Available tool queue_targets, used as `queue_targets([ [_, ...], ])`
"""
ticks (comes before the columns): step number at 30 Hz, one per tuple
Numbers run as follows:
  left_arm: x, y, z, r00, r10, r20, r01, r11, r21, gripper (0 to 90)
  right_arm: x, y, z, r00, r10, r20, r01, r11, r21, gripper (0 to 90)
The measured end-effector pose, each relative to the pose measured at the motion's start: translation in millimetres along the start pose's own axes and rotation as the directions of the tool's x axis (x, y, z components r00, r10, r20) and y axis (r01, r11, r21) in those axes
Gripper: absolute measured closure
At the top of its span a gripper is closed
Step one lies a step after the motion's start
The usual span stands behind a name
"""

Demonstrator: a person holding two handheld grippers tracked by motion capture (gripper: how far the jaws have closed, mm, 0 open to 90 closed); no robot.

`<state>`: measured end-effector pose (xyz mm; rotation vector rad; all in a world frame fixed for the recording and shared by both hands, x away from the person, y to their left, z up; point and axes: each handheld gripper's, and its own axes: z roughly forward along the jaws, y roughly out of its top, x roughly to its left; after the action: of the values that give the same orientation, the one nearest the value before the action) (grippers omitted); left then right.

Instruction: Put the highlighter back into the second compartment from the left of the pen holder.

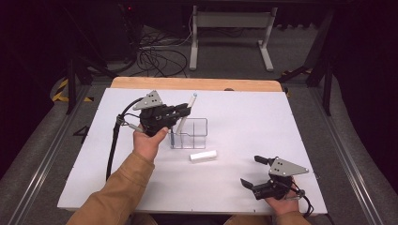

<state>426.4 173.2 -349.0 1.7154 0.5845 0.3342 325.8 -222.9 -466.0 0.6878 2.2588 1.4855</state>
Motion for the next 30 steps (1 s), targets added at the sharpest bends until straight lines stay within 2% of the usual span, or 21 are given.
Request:
queue_targets([
  [8,2.7,-3.5,11.5,1.0,0.005,0.0,-0.005,0.9997,-0.023,77.9,0.1,0.0,0.0,1.0,0.0,-0.001,0.0,1.0,0.001,3.7],
  [10,2.6,-4.2,14.5,0.9999,0.011,-0.002,-0.011,0.9998,-0.017,77.9,0.1,0.0,0.0,1.0,0.0,-0.002,0.0,1.0,0.001,3.7],
  [13,1.4,-6.0,19.3,0.999,0.042,-0.015,-0.042,0.9991,-0.008,77.8,0.1,0.0,-0.1,1.0,0.0,-0.002,0.0,1.0,0.001,3.7],
  [30,8.6,-14.9,33.2,0.9985,0.047,-0.029,-0.046,0.9985,0.028,77.6,0.1,0.0,0.0,1.0,-0.003,-0.005,0.003,1.0,0.0,3.7],
])
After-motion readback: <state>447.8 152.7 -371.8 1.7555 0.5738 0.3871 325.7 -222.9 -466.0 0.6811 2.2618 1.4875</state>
